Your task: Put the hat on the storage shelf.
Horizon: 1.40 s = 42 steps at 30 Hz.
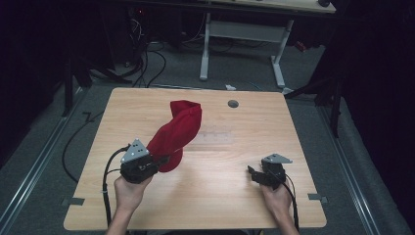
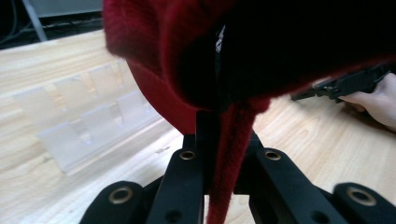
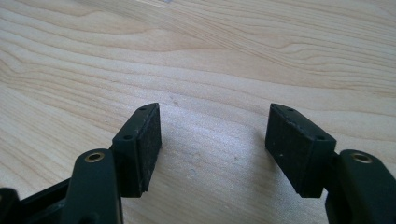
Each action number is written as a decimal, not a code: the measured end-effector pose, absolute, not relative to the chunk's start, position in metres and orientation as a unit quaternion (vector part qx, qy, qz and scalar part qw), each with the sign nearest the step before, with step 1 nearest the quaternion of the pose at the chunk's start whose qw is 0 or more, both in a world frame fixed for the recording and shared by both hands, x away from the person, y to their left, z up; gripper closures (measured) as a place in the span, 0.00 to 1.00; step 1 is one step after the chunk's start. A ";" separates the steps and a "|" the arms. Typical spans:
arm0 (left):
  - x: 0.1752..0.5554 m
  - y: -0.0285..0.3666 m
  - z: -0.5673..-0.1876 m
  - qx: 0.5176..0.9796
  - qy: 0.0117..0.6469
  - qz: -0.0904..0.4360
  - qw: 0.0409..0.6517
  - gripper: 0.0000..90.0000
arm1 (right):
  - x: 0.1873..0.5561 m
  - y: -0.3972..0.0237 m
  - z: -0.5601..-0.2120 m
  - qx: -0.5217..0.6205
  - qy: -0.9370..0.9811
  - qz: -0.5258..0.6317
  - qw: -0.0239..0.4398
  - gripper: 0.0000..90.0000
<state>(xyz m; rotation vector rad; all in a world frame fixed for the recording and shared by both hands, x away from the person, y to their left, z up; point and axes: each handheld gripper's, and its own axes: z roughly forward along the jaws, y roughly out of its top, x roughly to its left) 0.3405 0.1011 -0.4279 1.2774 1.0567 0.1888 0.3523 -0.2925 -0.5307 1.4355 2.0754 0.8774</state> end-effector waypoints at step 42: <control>0.412 0.135 -0.409 0.494 0.517 0.149 0.683 0.95 | 0.352 -0.290 -0.531 0.524 0.755 0.320 0.233 0.40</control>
